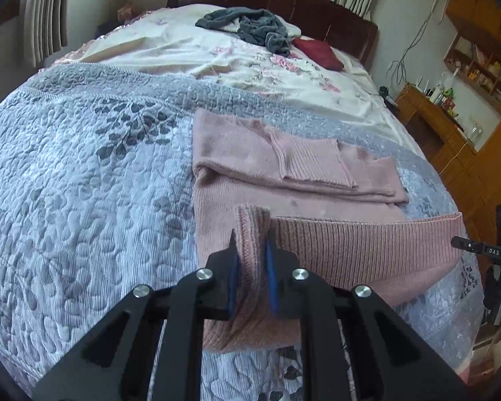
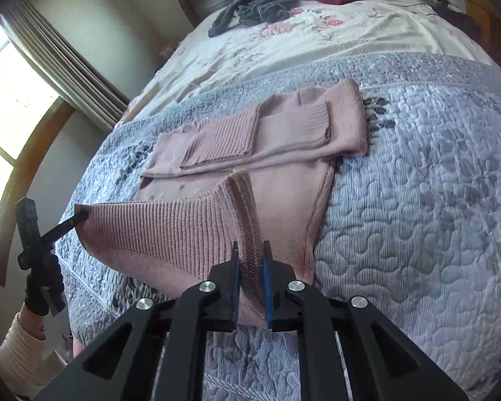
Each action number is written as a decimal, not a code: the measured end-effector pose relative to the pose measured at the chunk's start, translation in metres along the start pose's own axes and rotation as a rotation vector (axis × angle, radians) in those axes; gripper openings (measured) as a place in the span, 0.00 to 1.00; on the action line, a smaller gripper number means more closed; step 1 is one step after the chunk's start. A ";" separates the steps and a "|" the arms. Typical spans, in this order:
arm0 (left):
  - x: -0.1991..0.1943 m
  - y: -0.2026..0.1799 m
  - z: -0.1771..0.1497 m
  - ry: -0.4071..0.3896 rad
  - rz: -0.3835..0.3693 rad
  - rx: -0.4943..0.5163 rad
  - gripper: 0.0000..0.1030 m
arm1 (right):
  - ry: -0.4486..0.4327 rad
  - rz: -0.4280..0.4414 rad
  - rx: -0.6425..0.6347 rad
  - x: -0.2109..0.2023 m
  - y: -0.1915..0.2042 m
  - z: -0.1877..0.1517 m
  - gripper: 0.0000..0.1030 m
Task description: Fold small clothes
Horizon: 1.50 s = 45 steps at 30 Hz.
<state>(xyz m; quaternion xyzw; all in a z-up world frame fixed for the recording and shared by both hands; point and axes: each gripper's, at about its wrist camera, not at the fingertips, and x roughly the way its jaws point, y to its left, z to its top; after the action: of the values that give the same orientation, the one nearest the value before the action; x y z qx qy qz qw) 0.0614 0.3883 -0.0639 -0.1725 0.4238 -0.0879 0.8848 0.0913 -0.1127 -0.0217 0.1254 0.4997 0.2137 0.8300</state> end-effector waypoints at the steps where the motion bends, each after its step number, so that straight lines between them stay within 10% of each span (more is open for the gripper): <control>1: 0.000 -0.003 0.012 -0.015 -0.005 -0.001 0.12 | -0.014 -0.002 -0.007 -0.004 0.001 0.010 0.11; 20: 0.119 -0.025 0.194 -0.114 0.034 0.033 0.12 | -0.080 -0.102 -0.012 0.076 -0.023 0.200 0.11; 40: 0.272 0.029 0.172 0.144 0.203 -0.037 0.22 | 0.087 -0.213 0.091 0.208 -0.098 0.202 0.12; 45: 0.250 0.039 0.168 0.122 0.223 -0.061 0.39 | 0.045 -0.176 0.117 0.175 -0.094 0.195 0.34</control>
<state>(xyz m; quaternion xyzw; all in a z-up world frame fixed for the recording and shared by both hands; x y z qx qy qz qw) 0.3493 0.3879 -0.1610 -0.1454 0.4959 0.0136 0.8560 0.3566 -0.1103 -0.1058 0.1244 0.5388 0.1133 0.8255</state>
